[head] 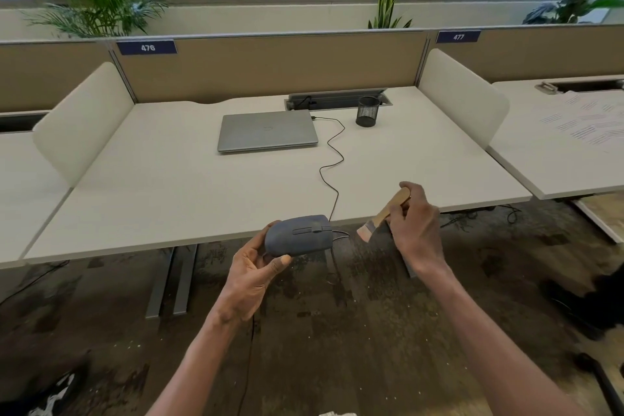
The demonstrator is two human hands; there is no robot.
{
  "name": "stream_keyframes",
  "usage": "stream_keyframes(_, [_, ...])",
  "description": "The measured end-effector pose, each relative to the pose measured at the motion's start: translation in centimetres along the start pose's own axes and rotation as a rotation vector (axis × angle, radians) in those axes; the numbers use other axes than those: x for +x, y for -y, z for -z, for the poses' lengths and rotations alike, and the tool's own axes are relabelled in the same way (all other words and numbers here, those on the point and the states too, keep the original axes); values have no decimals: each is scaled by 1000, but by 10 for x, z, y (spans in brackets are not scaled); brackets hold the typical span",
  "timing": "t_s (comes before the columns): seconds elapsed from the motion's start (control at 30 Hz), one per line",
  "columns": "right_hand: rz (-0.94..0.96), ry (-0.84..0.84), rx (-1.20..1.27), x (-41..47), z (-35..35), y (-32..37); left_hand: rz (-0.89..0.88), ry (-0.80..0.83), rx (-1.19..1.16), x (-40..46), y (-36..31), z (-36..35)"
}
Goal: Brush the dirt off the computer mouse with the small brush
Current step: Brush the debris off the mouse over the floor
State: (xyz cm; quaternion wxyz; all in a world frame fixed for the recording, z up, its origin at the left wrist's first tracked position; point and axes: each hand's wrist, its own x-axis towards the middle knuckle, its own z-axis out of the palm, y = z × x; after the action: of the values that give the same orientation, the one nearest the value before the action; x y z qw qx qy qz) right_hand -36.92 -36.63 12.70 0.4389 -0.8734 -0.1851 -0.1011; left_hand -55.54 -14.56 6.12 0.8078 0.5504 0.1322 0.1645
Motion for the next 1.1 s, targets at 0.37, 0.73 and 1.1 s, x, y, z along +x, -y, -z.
stream_keyframes(0.37, [366, 67, 242, -10, 17, 56, 4, -6, 76, 2, 3, -6])
stream_keyframes(0.73, [390, 190, 255, -10, 18, 67, -11, 32, 222, -3, 2, -11])
stream_keyframes(1.1, [341, 277, 101, -4, 17, 72, -12, 45, 266, -11, 5, -11])
